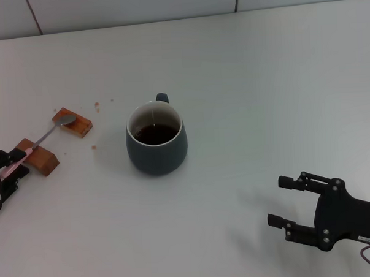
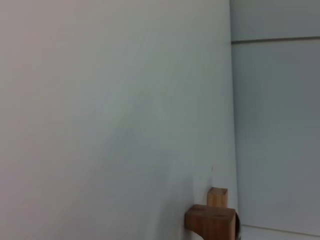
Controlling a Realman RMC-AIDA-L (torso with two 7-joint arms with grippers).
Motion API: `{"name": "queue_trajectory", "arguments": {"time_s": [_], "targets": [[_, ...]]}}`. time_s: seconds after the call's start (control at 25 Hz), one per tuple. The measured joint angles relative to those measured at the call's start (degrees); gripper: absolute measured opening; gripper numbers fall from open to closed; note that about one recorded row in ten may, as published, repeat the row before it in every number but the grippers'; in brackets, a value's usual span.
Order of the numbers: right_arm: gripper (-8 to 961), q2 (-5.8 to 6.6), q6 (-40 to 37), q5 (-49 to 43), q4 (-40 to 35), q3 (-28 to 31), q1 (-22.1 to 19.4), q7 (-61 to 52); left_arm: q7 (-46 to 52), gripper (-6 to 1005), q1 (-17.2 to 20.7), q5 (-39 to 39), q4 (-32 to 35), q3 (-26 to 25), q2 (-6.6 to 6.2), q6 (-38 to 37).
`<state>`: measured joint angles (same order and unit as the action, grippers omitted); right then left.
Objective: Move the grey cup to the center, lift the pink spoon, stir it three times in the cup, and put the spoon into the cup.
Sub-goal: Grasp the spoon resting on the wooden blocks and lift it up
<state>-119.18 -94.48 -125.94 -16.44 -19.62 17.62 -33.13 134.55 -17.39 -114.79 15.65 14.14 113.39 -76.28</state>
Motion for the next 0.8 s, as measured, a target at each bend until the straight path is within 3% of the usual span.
{"name": "queue_trajectory", "arguments": {"time_s": [0.8], "targets": [[729, 0.0, 1.31, -0.11, 0.25, -0.03, 1.15, -0.1, -2.25, 222, -0.17, 0.54, -0.11, -2.17, 0.44, -2.33]]}}
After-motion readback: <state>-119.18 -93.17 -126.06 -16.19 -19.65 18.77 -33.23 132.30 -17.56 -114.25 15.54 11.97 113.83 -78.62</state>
